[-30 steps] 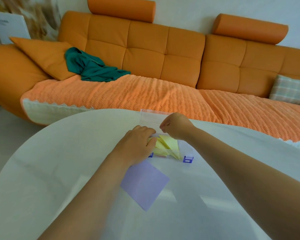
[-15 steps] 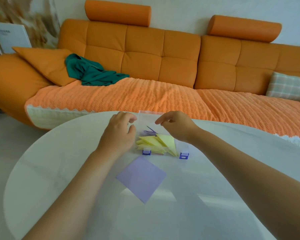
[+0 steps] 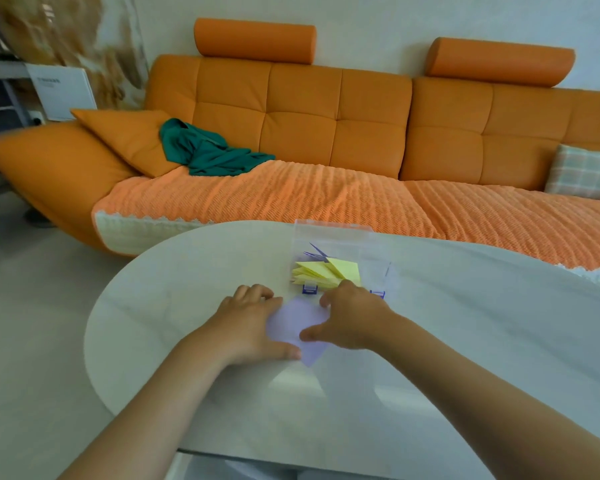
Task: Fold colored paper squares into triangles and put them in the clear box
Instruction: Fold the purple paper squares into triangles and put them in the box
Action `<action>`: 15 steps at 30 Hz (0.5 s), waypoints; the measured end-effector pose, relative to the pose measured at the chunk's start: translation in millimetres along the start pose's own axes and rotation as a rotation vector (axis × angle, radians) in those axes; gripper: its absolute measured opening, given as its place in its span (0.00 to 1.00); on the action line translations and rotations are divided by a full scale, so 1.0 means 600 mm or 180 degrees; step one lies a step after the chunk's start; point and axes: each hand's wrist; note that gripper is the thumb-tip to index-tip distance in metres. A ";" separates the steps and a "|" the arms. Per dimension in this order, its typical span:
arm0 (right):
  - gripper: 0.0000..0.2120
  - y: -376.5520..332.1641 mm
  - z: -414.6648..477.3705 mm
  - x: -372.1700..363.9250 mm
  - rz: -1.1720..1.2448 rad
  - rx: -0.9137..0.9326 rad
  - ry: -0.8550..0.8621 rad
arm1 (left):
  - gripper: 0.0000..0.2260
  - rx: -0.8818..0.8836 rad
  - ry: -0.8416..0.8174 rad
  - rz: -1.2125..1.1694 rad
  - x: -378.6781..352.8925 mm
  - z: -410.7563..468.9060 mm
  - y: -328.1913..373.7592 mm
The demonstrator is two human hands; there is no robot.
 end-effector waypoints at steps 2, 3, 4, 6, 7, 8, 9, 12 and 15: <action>0.37 -0.006 -0.005 -0.010 -0.0003 -0.0028 0.0006 | 0.51 -0.0019 0.0148 -0.0078 -0.009 -0.005 0.002; 0.36 -0.009 -0.006 -0.012 0.0019 -0.0034 0.0017 | 0.50 -0.0036 0.0228 -0.0154 -0.013 -0.007 0.003; 0.34 -0.010 -0.006 -0.014 0.0069 -0.0045 0.0019 | 0.48 -0.0049 0.0296 -0.0251 -0.016 -0.009 0.002; 0.30 -0.009 -0.005 -0.013 0.0371 -0.0085 0.0029 | 0.43 -0.0077 0.0403 -0.0443 -0.020 -0.011 0.000; 0.26 -0.007 -0.003 -0.013 0.0688 -0.0132 0.0057 | 0.42 -0.0088 0.0441 -0.0494 -0.021 -0.012 0.000; 0.21 -0.005 -0.001 -0.013 0.1065 -0.0183 0.0102 | 0.42 -0.0079 0.0464 -0.0510 -0.021 -0.013 0.001; 0.15 -0.004 0.000 -0.014 0.1406 -0.0228 0.0152 | 0.43 -0.0050 0.0474 -0.0518 -0.021 -0.014 0.003; 0.10 0.002 0.003 -0.015 0.1949 -0.0340 0.0313 | 0.46 0.0002 0.0512 -0.0685 -0.015 -0.015 0.007; 0.10 0.011 -0.001 -0.012 0.2055 -0.0401 0.0435 | 0.40 0.0008 0.0642 -0.1410 -0.009 -0.014 0.002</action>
Point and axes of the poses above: each hand's wrist, its own z-axis towards the middle knuckle, its own x-axis out of the back of the hand, y = z × x, and after that the axes turned 6 degrees about -z, right-handed
